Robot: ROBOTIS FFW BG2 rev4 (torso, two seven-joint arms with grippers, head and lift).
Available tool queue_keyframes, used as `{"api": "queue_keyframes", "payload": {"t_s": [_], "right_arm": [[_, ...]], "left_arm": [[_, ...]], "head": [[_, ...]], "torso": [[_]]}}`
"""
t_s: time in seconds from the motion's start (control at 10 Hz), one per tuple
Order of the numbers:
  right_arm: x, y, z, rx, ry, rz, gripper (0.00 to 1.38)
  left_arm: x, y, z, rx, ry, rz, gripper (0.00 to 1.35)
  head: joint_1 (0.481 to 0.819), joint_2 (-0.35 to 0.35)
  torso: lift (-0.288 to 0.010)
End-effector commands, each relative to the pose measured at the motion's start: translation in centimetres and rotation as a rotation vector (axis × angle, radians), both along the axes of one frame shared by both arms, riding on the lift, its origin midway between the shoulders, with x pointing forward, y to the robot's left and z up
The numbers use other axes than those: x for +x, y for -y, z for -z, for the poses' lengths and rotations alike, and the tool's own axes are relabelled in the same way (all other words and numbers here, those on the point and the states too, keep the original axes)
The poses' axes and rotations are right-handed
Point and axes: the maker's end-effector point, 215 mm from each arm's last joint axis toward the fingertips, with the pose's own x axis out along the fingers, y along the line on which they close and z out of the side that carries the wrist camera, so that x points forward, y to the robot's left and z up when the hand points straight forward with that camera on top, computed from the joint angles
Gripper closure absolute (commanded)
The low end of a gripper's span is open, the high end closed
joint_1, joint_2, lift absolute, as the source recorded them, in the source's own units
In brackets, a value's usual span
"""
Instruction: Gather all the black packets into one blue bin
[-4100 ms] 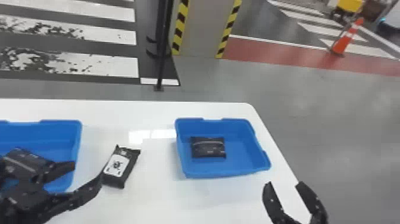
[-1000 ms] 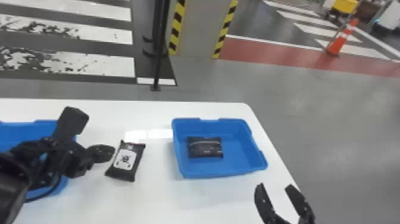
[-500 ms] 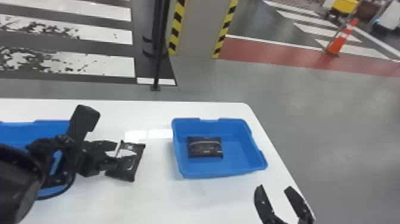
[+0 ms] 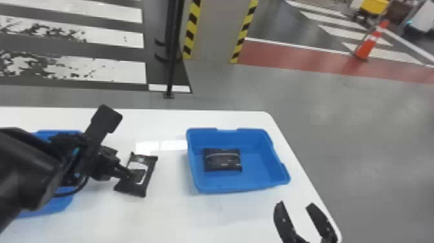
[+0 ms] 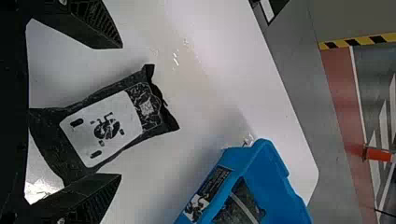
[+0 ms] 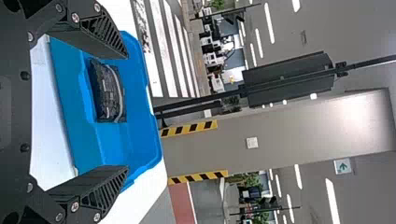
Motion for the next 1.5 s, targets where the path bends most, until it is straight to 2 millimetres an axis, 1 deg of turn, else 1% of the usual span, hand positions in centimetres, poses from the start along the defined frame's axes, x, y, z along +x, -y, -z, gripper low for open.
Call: {"api": "queue_keyframes", "payload": {"t_s": [0.0, 0.2, 0.3, 0.4, 0.5, 0.6, 0.7, 0.8, 0.9, 1.0, 1.1, 1.2, 1.3, 1.4], "right_arm": [[0.0, 0.1, 0.2, 0.005, -0.001, 0.003, 0.19], [0.0, 0.1, 0.4, 0.017, -0.002, 0.007, 0.19], [0.1, 0.1, 0.5, 0.021, -0.002, 0.007, 0.19], [0.2, 0.1, 0.5, 0.021, 0.001, 0.008, 0.19], [0.3, -0.2, 0.8, 0.035, -0.002, 0.007, 0.19], [0.3, -0.3, 1.0, 0.04, -0.003, 0.006, 0.19], [0.2, -0.2, 1.0, 0.045, -0.004, 0.009, 0.19], [0.1, -0.1, 1.0, 0.052, -0.004, 0.012, 0.19], [0.0, 0.0, 1.1, 0.057, -0.005, 0.014, 0.19], [0.0, -0.1, 1.1, 0.059, -0.004, 0.014, 0.19], [0.0, -0.1, 1.1, 0.061, -0.003, 0.013, 0.19], [-0.1, -0.1, 1.1, 0.062, -0.005, 0.014, 0.19], [-0.2, 0.0, 1.2, 0.066, -0.006, 0.014, 0.19], [-0.3, -0.1, 1.1, 0.067, -0.005, 0.013, 0.19]], "left_arm": [[-0.1, 0.2, 0.8, 0.02, -0.021, 0.008, 0.03], [-0.4, 0.5, 2.0, 0.047, -0.046, 0.021, 0.03], [-0.8, 1.2, 2.6, 0.051, -0.059, 0.034, 0.03], [-1.0, 1.9, 2.9, 0.048, -0.066, 0.048, 0.03], [-1.2, 2.0, 3.6, 0.066, -0.077, 0.054, 0.04], [-1.5, 1.6, 4.5, 0.084, -0.097, 0.051, 0.09], [-1.6, 1.7, 4.8, 0.077, -0.103, 0.05, 0.27], [-1.5, 2.0, 4.7, 0.072, -0.091, 0.049, 0.78], [-1.3, 2.1, 4.7, 0.072, -0.075, 0.048, 1.04], [-0.7, 2.7, 4.1, 0.056, -0.031, 0.062, 1.09], [-0.2, 3.4, 3.4, 0.008, 0.012, 0.062, 1.21], [0.5, 3.8, 2.3, -0.041, 0.048, 0.06, 1.21], [1.3, 3.8, 0.7, -0.089, 0.087, 0.055, 1.21], [1.8, 3.2, -0.9, -0.119, 0.12, 0.041, 1.21]], "head": [[0.695, -0.35], [0.695, -0.35], [0.695, -0.35], [0.695, -0.35], [0.695, -0.35], [0.695, -0.35], [0.695, -0.35], [0.695, -0.35], [0.695, -0.35], [0.695, -0.35], [0.695, -0.35], [0.695, -0.35], [0.695, -0.35], [0.695, -0.35]], "torso": [[-0.11], [-0.11], [-0.11], [-0.11], [-0.11], [-0.11], [-0.11], [-0.11], [-0.11], [-0.11], [-0.11], [-0.11], [-0.11], [-0.11]]}}
